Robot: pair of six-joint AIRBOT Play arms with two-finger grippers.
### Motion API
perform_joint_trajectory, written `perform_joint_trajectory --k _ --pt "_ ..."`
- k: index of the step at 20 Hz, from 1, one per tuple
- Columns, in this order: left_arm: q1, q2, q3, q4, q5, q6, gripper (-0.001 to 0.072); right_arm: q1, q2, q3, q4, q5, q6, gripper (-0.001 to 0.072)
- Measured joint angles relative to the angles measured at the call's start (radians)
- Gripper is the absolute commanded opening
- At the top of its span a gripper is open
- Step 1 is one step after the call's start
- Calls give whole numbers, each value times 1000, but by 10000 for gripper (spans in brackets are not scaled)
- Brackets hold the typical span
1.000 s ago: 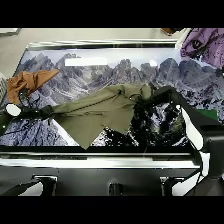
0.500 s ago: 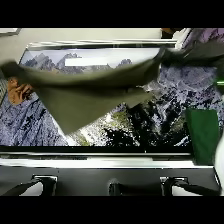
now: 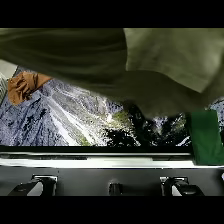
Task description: Fold the clothes and pants, and hang the long-sleeved shirts on hangers.
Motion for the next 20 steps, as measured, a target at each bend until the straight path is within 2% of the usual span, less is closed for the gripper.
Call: perform_joint_trajectory --k 2,5,10,14,20 --pt "0 30 4 39 -15 -32 15 0 22 3 -41 -1 49 27" --pt "0 10 -33 54 -48 -52 15 0 -40 5 -66 -23 106 27" --pt "-6 -171 -212 42 -42 -1 15 0 -351 5 -19 -100 148 27" --pt "-29 -434 -320 39 81 47 17 1 -678 5 40 -104 147 27" --pt "-82 -771 -357 41 282 71 18 39 -1072 6 87 27 135 30"
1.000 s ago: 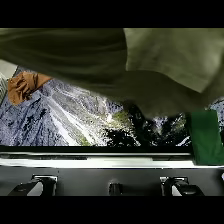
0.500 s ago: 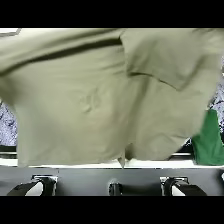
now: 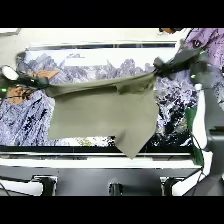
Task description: Fold the clothes and pants, and hang the long-sleeved shirts on hangers.
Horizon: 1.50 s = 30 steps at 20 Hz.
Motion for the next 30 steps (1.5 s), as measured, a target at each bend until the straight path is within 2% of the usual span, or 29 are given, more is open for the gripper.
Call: perform_joint_trajectory --k 1,2,3,5,6,9,13,17,21,24,30 --pt "-8 -35 -2 0 17 3 19 9 -44 0 6 18 1 47" --pt "-14 -61 -3 -2 27 3 29 16 -76 0 10 33 3 107" --pt "-18 -82 -4 -4 31 3 108 21 -101 0 14 44 3 185" --pt "-21 -102 -1 -13 35 2 500 25 -129 0 21 48 3 338" --pt "-17 -106 9 -17 24 -6 538 22 -130 1 26 42 -1 401" --pt "27 -79 49 -22 -51 -16 538 -22 -77 4 32 -43 -88 420" --pt "154 35 21 -41 -171 -25 535 -149 52 -29 33 -247 -255 430" --pt "288 204 -172 -103 -231 -32 534 -303 202 -286 109 -368 -371 451" --pt "351 324 -330 -140 -257 -32 534 -380 321 -646 192 -369 -472 458" --pt "359 356 -374 -152 -264 -32 535 -398 358 -860 256 -319 -543 458" --pt "359 372 -397 -157 -268 -32 534 -407 376 -1103 371 -204 -661 456"
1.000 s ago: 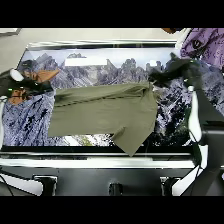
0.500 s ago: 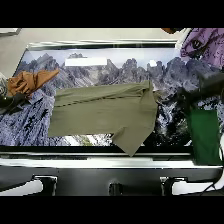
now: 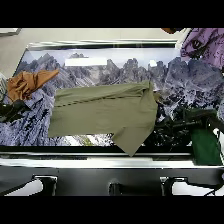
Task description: Fold the clothes and pants, and hang the long-sleeved shirts on hangers.
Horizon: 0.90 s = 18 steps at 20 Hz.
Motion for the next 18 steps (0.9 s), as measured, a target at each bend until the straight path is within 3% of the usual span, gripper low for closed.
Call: perform_joint_trajectory --k 4,5,8,11,18 --pt "-1 2 -3 -1 -1 0 535 24 2 -58 78 60 -50 453" --pt "-2 2 -3 -2 -2 0 535 43 2 -63 93 82 -55 424" --pt "-1 2 -4 -4 -23 0 538 98 1 -73 97 162 -61 30" --pt "24 5 -34 -20 -42 17 538 122 6 -77 98 194 -53 26" --pt "115 4 -285 -172 0 167 537 134 91 -79 88 188 -50 27"
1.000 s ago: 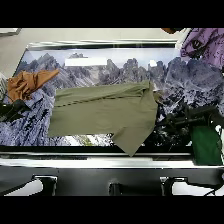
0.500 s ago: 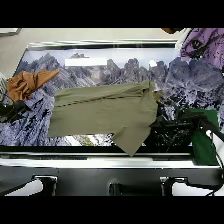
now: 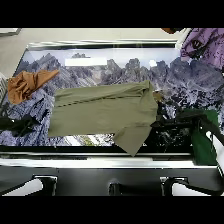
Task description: Fold the clothes and pants, and hang the long-sleeved shirts on hangers.
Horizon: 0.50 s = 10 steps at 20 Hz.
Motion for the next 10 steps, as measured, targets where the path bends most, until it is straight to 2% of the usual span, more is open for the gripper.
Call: perform_joint_trajectory --k 6,7,8,10 --pt "-10 -31 -149 -95 64 69 528 0 63 0 8 -9 16 27" --pt "-21 -40 -159 -103 68 74 485 0 71 0 9 -11 23 27" --pt "-31 -47 -166 -111 72 77 382 0 79 0 10 -11 23 27" --pt "-56 -62 -177 -114 87 81 37 0 93 0 10 -13 28 27"
